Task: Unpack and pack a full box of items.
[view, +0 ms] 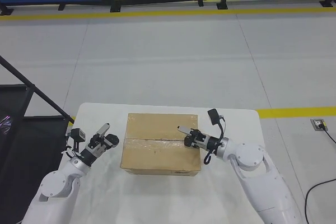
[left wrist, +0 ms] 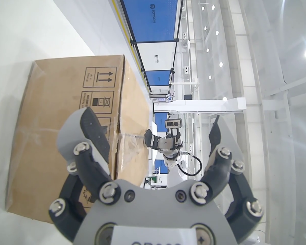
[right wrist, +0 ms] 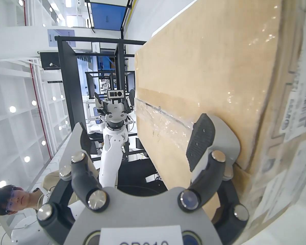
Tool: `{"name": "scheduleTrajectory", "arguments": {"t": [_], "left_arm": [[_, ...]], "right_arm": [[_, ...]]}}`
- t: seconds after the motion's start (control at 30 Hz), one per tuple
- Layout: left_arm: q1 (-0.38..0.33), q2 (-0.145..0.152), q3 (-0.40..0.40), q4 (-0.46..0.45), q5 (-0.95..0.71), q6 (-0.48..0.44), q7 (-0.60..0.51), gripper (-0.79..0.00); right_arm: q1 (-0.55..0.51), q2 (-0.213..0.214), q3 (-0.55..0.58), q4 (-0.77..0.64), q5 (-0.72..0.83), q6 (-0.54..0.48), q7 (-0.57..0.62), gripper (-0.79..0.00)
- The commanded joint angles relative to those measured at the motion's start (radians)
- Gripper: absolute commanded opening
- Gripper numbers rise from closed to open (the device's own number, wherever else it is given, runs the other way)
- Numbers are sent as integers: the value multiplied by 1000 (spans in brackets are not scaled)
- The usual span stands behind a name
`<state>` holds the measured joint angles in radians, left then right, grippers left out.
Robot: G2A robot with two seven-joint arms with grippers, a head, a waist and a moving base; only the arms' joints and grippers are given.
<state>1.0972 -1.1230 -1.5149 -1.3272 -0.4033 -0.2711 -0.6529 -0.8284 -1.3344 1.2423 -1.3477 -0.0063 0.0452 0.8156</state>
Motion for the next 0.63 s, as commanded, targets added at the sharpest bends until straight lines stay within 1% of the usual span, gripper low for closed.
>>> {"name": "scheduleTrajectory", "arguments": {"t": [0.0, 0.27, 0.43, 0.6], "left_arm": [[3, 0, -2, -1, -3, -3, -2, 0], [10, 4, -19, -5, -8, -9, -8, 0], [18, 8, -39, -12, -14, -15, -12, 0], [43, 14, -73, -38, -22, -32, -17, 0]], "right_arm": [[-13, 4, 13, -13, 6, 3, 0, 0], [-85, 22, 76, -82, 30, -13, -20, 0], [-157, 35, 140, -138, 72, -59, -40, 0], [-221, 43, 198, -164, 131, -110, -78, 0]]}}
